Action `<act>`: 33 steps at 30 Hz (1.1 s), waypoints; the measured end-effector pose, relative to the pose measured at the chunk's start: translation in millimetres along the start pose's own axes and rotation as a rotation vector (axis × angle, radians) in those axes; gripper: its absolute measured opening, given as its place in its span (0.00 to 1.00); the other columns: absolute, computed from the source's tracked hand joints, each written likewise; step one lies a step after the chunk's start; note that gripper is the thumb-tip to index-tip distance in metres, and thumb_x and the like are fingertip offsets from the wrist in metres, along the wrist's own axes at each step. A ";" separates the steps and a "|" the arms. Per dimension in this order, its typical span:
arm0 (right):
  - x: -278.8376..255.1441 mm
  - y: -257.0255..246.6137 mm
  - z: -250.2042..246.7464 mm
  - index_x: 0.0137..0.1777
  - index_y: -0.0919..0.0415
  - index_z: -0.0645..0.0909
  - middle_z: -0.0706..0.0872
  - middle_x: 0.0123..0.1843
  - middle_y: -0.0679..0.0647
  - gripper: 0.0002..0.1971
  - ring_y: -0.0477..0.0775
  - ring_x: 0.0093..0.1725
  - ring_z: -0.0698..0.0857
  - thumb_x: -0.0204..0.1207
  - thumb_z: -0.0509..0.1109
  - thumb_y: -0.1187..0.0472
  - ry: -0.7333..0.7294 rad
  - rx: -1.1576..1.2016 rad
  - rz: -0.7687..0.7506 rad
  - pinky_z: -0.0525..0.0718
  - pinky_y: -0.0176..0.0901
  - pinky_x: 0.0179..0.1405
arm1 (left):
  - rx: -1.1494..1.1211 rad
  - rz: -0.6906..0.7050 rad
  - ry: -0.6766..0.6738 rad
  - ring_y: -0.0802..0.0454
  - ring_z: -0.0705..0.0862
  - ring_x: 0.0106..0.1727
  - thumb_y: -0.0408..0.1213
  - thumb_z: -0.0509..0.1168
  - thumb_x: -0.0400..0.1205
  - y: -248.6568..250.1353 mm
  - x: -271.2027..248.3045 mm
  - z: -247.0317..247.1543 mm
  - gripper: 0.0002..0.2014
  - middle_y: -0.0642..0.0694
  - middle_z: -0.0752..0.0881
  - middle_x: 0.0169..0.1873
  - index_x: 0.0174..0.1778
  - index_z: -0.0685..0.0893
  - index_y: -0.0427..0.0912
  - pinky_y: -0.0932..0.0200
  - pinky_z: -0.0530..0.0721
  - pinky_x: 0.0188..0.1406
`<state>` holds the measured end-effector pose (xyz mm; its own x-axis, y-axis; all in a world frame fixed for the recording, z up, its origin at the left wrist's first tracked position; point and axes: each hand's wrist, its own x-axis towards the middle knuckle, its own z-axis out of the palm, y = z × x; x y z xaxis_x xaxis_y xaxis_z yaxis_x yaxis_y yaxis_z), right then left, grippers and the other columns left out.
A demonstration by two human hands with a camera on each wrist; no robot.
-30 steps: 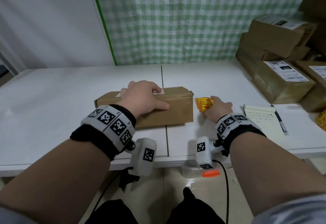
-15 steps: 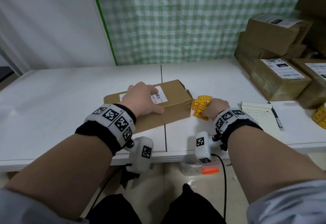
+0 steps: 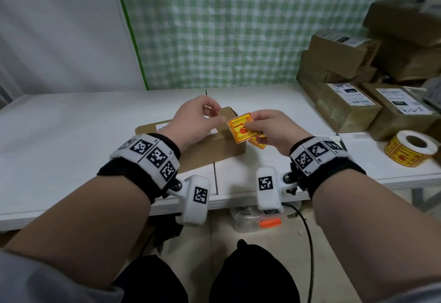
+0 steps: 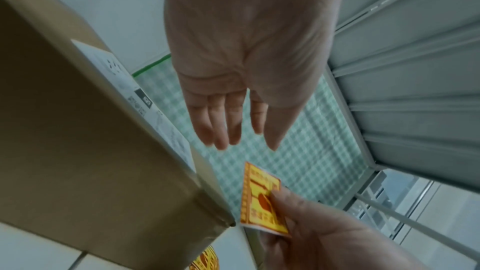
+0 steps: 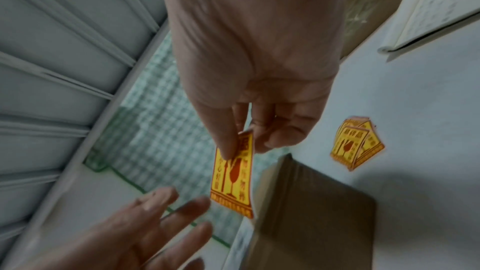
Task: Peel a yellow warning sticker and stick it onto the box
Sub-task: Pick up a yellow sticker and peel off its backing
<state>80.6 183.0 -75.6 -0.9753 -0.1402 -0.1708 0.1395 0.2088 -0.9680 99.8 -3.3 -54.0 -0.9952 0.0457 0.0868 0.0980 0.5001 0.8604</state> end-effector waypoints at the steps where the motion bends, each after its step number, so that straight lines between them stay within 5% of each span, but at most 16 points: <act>1: -5.2 -4.3 10.2 0.42 0.54 0.82 0.86 0.38 0.54 0.08 0.48 0.35 0.83 0.76 0.69 0.68 -0.022 -0.008 -0.013 0.77 0.36 0.35 | -0.052 0.000 -0.014 0.46 0.85 0.47 0.35 0.74 0.73 -0.1 -6.5 -4.3 0.08 0.43 0.87 0.48 0.42 0.81 0.48 0.48 0.86 0.49; 5: -10.6 -11.3 29.0 0.45 0.53 0.82 0.86 0.41 0.56 0.09 0.49 0.36 0.82 0.74 0.72 0.68 -0.053 0.034 -0.058 0.76 0.36 0.33 | -0.153 0.022 -0.098 0.51 0.83 0.38 0.22 0.69 0.75 -2.2 -14.0 -5.7 0.12 0.44 0.84 0.39 0.34 0.81 0.44 0.66 0.86 0.35; 9: -19.3 -16.2 46.0 0.45 0.57 0.82 0.85 0.37 0.52 0.03 0.44 0.30 0.80 0.76 0.70 0.65 -0.097 0.111 -0.043 0.76 0.31 0.27 | -0.203 -0.005 -0.020 0.54 0.83 0.34 0.20 0.67 0.76 -8.0 -22.1 -15.9 0.12 0.42 0.85 0.41 0.38 0.87 0.42 0.73 0.83 0.29; 14: -28.6 -9.2 52.9 0.39 0.60 0.82 0.85 0.36 0.53 0.06 0.45 0.30 0.77 0.78 0.68 0.64 -0.191 0.115 0.025 0.77 0.35 0.30 | -0.312 -0.039 0.103 0.54 0.85 0.38 0.20 0.67 0.76 -11.9 -25.7 -23.5 0.10 0.42 0.85 0.49 0.49 0.86 0.34 0.72 0.86 0.31; 22: -36.8 -9.5 56.4 0.38 0.60 0.83 0.84 0.32 0.53 0.08 0.46 0.28 0.77 0.78 0.67 0.65 -0.109 0.199 0.005 0.78 0.34 0.27 | -0.300 -0.039 0.105 0.49 0.86 0.45 0.20 0.68 0.74 -14.5 -29.2 -22.5 0.13 0.41 0.86 0.51 0.43 0.87 0.43 0.62 0.89 0.43; 33: -40.5 -10.8 50.7 0.43 0.64 0.84 0.84 0.34 0.55 0.06 0.47 0.29 0.77 0.76 0.66 0.66 -0.014 0.190 0.003 0.77 0.35 0.28 | -0.258 -0.016 0.049 0.49 0.86 0.49 0.18 0.65 0.74 -11.7 -32.2 -21.8 0.18 0.42 0.87 0.57 0.39 0.87 0.48 0.60 0.86 0.46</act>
<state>127.3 137.3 -67.6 -0.9724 -0.1536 -0.1753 0.1739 0.0229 -0.9845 130.8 -29.4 -55.9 -0.9959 -0.0053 0.0904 0.0858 0.2626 0.9611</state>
